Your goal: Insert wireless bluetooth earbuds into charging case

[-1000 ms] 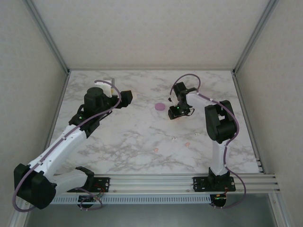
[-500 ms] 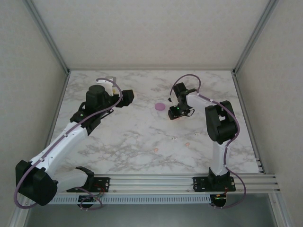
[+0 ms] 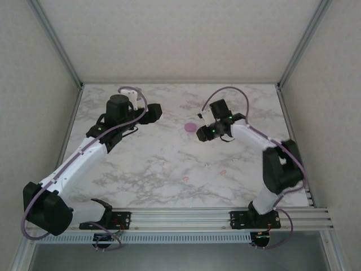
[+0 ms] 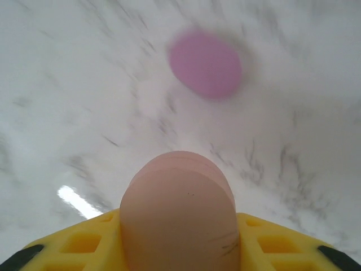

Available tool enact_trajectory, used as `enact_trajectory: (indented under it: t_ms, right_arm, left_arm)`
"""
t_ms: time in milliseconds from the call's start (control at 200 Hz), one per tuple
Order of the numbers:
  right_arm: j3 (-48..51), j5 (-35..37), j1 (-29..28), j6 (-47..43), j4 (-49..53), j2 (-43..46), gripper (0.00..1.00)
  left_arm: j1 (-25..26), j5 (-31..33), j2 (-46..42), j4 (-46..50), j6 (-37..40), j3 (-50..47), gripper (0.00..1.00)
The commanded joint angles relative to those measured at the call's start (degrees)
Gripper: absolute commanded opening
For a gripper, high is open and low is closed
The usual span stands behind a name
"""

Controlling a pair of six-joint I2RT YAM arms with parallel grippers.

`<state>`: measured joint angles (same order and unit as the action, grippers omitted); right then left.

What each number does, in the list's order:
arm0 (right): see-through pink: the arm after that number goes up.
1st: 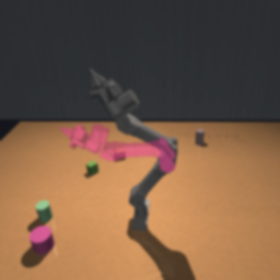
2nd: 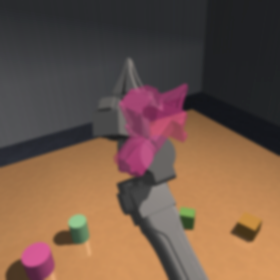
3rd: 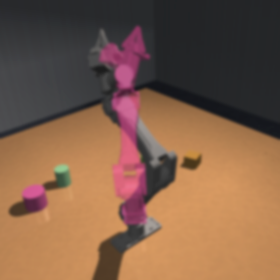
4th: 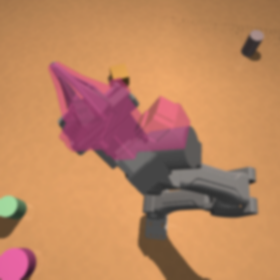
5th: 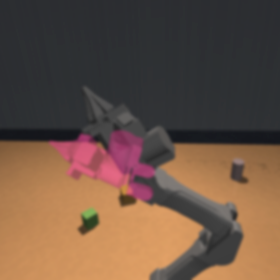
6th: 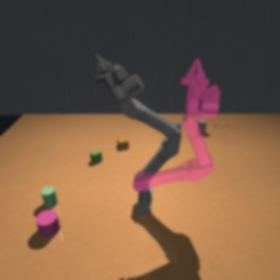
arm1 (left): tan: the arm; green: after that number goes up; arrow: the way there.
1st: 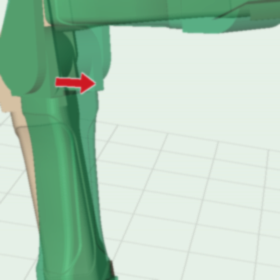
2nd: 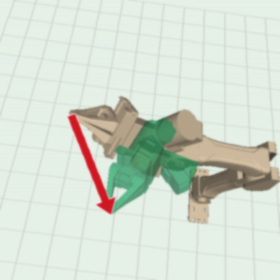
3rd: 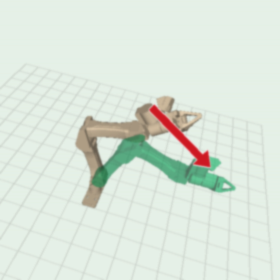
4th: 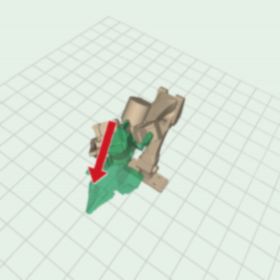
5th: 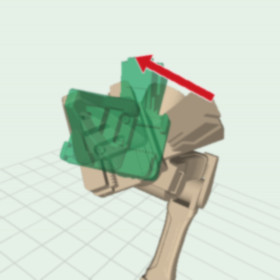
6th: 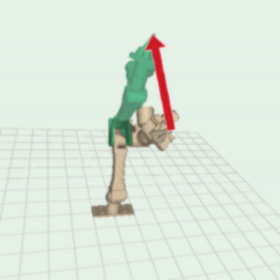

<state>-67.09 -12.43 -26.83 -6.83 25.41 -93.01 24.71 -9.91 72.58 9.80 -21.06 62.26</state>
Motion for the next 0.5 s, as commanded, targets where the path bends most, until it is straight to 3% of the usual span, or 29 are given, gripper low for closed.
enact_trajectory:
  t_ms: [0, 175, 496]
  right_arm:
    - [2.7, -4.5, -2.5, -6.0, -9.0, 8.4, 0.33]
    - [4.4, -4.8, -5.9, -10.2, -12.7, 15.2, 0.33]
    - [3.3, -6.4, -7.2, -10.5, -13.7, 18.5, 0.33]
  left_arm:
    - [-0.8, -8.2, 2.4, 1.3, -5.5, 3.9, 0.93]
    - [-0.1, -20.6, 7.4, -3.2, -12.7, 7.2, 0.88]
    - [3.8, -29.6, 11.9, -1.1, -11.7, 12.7, 0.80]
